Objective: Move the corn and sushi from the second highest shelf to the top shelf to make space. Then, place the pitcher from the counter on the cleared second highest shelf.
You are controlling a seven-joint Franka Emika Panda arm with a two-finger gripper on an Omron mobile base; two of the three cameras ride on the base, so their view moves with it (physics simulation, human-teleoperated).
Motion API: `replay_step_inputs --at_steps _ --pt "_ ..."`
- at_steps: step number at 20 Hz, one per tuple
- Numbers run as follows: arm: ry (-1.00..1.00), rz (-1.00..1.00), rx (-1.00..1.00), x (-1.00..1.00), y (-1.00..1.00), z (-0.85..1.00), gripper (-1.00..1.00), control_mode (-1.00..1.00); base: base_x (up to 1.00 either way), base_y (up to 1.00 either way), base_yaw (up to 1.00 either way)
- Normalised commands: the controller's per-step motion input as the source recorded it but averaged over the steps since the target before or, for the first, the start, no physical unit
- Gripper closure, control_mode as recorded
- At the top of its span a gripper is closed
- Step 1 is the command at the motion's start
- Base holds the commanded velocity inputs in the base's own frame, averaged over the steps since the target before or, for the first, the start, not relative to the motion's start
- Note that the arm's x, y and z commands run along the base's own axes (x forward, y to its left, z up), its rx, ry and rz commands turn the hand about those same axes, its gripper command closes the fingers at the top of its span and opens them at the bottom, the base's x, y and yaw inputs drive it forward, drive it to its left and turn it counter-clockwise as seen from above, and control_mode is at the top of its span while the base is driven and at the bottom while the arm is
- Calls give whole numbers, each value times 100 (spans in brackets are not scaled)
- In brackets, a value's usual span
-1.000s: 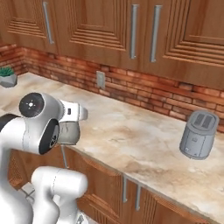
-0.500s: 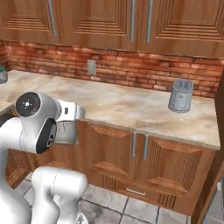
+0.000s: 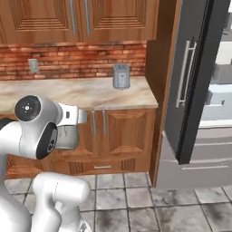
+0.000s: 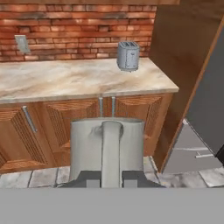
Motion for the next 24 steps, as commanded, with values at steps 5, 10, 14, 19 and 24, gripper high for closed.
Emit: replay_step_inputs --at_steps 5,10,14,19,24 --pt "0 0 0 0 0 0 100 100 -36 -45 -42" --pt "0 0 0 0 0 0 100 100 0 -89 -2" --pt "0 0 0 0 0 0 100 100 2 -100 8" --pt "0 0 0 0 0 0 100 100 7 -100 11" --pt "0 0 0 0 0 0 100 100 40 -100 14"
